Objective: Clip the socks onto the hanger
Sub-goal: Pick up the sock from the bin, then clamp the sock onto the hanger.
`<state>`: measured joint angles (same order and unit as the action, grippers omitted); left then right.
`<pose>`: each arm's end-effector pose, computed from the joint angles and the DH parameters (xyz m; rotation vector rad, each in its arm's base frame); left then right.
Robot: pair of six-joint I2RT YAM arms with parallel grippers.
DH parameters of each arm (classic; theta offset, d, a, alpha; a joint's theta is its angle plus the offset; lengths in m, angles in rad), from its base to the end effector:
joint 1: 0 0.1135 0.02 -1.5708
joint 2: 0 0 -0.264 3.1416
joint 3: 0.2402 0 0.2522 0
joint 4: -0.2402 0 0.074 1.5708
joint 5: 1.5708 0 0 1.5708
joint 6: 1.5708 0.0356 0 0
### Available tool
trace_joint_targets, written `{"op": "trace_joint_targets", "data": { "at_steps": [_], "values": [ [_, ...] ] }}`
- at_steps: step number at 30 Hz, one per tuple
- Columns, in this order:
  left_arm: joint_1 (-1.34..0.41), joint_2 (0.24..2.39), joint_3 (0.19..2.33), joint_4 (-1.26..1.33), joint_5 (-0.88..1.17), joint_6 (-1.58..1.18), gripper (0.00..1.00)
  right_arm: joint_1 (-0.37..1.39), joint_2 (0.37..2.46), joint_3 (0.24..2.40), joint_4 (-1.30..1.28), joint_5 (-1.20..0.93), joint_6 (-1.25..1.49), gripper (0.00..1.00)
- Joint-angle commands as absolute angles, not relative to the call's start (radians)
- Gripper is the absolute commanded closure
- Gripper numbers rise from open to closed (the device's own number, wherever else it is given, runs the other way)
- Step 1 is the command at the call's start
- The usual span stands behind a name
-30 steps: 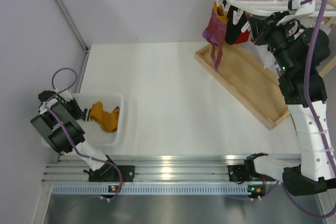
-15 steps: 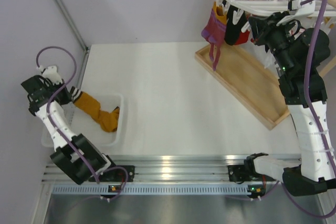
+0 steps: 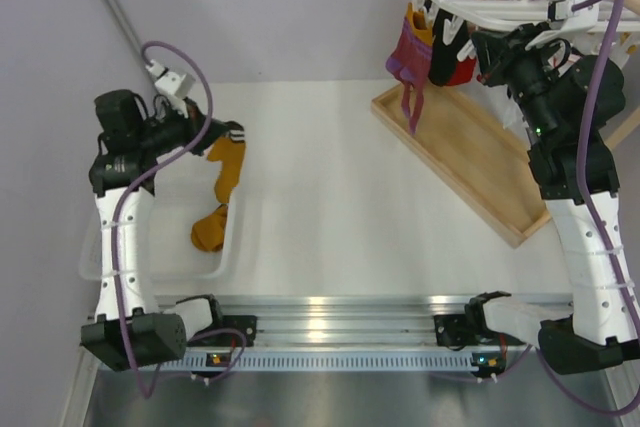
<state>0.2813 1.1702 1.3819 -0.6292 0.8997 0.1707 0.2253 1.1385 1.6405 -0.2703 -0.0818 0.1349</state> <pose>0.2304 0.0376 0.4277 0.4596 1.8074 -0.5780 0.1961 0.0479 0.5488 -0.1304 1.3424 0.3590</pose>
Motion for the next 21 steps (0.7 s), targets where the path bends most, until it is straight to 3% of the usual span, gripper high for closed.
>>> {"op": "trace_joint_targets", "data": {
  "at_steps": [1,11,21],
  "values": [
    [0.096,1.133,1.409,-0.411,0.910,0.097,1.00,0.235,1.134,1.615,-0.221,-0.109,0.146,1.00],
    [-0.407,1.455,1.727,-0.264,0.723,0.069,1.00,0.233,1.135,1.601,-0.173,-0.160,0.163,1.00],
    [-0.630,1.873,2.215,-0.169,0.710,0.034,1.00,0.233,1.129,1.586,-0.178,-0.187,0.187,1.00]
  ]
}}
